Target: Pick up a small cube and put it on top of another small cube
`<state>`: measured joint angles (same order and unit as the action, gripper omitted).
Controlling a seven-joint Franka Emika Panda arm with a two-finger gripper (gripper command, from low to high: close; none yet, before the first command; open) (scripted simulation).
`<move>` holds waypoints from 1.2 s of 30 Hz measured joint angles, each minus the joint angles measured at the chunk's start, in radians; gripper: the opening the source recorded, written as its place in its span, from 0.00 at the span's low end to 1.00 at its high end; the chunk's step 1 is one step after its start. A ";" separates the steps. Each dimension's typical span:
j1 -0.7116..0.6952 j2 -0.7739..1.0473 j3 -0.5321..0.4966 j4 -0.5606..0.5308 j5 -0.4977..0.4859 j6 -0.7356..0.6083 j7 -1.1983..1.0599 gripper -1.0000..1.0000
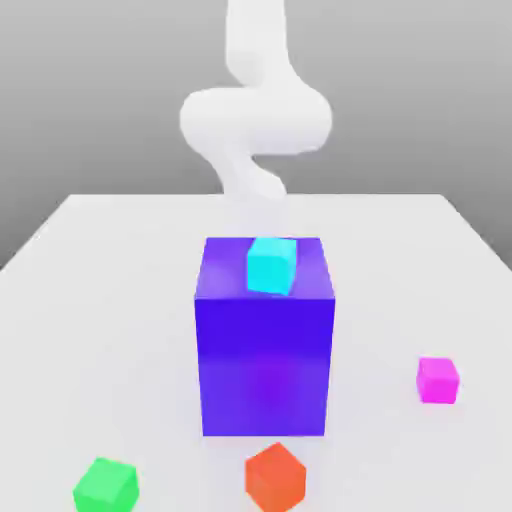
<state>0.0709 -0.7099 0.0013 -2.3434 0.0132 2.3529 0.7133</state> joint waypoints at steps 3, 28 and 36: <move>0.088 0.115 0.006 -0.055 0.017 0.068 -0.111 0.50; 0.568 1.023 0.067 -0.344 -0.157 0.646 -0.577 0.00; 0.564 1.010 0.071 -0.347 -0.157 0.634 -0.578 0.00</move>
<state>0.6350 0.2999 0.0721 -2.6906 -0.1437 2.9873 0.1355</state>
